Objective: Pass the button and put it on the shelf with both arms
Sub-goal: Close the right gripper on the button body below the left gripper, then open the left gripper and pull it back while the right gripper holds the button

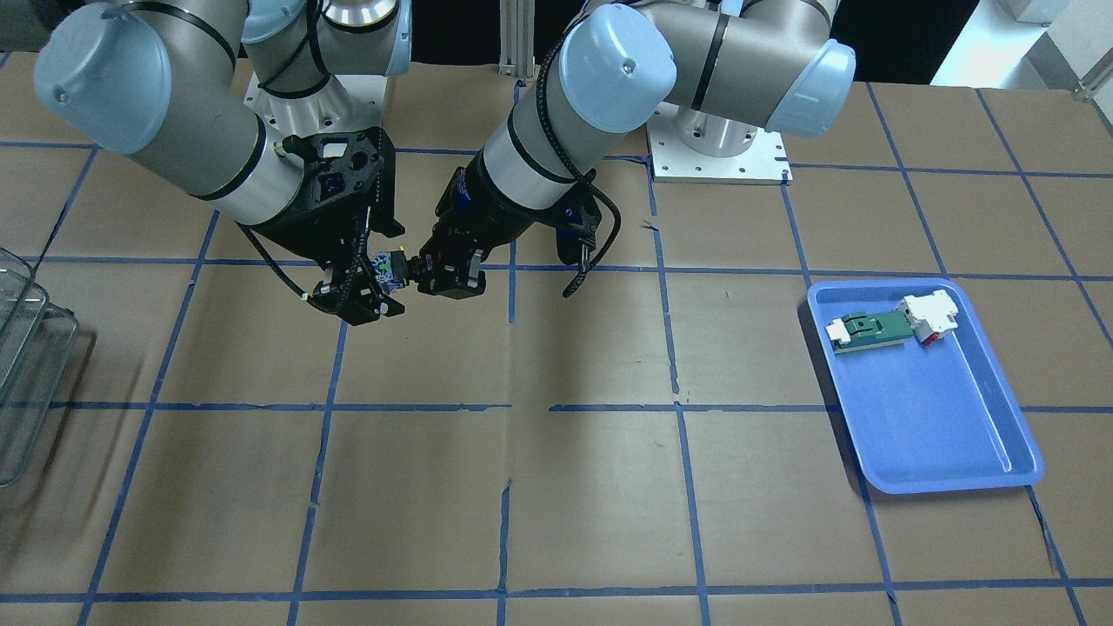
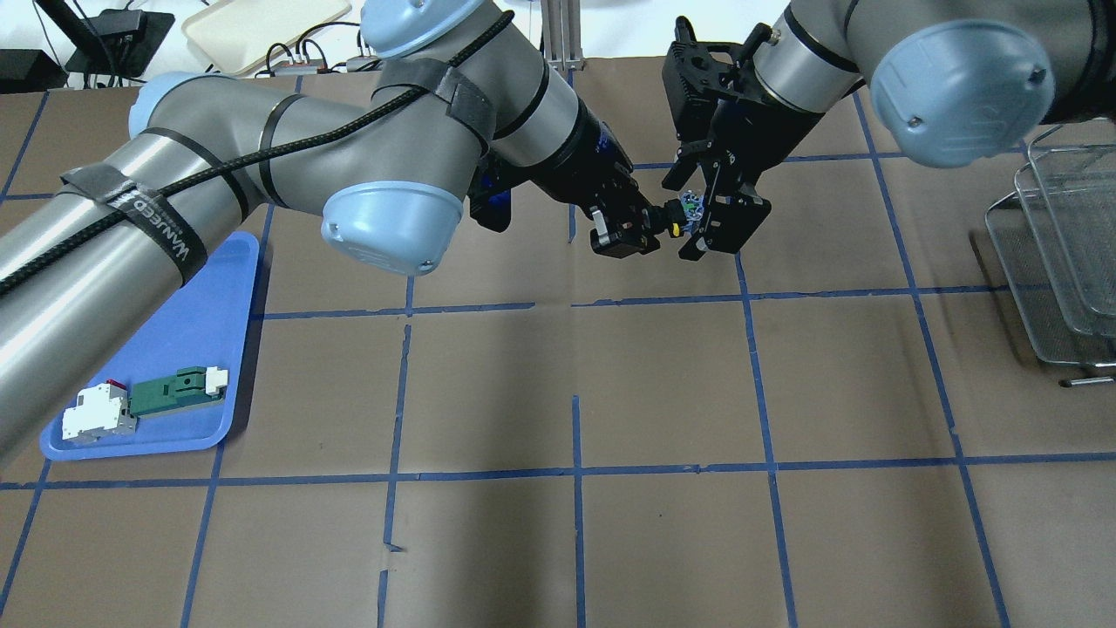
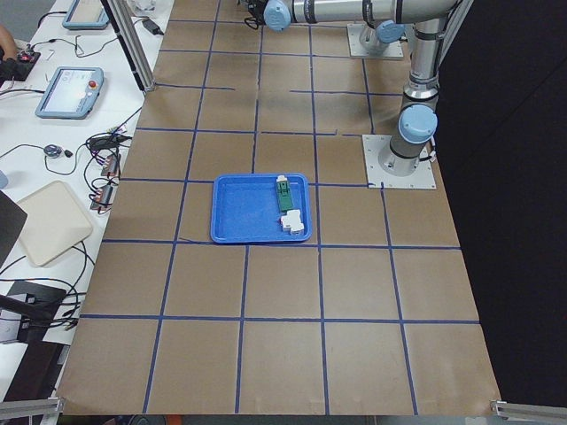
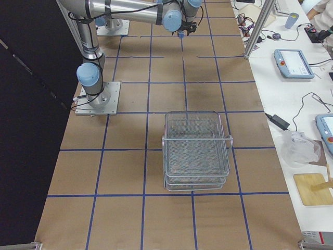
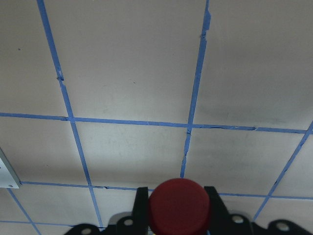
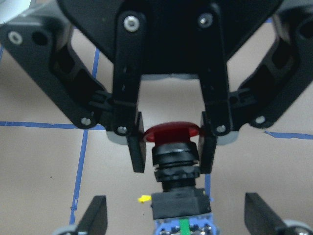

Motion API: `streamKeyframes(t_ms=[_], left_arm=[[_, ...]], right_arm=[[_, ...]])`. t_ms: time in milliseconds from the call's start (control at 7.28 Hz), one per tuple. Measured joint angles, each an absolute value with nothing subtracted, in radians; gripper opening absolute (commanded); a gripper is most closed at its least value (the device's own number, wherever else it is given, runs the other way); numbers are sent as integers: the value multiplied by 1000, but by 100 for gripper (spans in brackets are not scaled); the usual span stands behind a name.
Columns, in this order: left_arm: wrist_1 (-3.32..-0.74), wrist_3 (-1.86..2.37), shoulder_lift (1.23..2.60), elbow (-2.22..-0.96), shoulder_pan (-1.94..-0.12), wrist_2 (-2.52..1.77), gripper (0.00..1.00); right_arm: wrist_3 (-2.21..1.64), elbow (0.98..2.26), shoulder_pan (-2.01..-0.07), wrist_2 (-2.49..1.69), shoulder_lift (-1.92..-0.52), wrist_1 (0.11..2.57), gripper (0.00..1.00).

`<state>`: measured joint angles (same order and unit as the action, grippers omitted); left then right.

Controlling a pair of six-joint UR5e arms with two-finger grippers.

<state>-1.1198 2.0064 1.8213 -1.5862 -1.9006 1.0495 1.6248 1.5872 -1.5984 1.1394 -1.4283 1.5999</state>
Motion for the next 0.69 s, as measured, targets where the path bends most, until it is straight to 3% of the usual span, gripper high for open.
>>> streamKeyframes(t_ms=[412, 550, 687], left_arm=[[-1120, 2006, 1816, -1586, -1901, 1047, 0], [-1119, 2006, 1815, -1586, -1901, 1046, 0], [-1119, 2006, 1816, -1586, -1901, 1040, 34]], right_arm=[[1626, 1587, -1598, 1177, -1442, 1600, 5], [1626, 1587, -1598, 1179, -1443, 1601, 3], [1626, 1587, -1598, 1180, -1444, 1602, 0]])
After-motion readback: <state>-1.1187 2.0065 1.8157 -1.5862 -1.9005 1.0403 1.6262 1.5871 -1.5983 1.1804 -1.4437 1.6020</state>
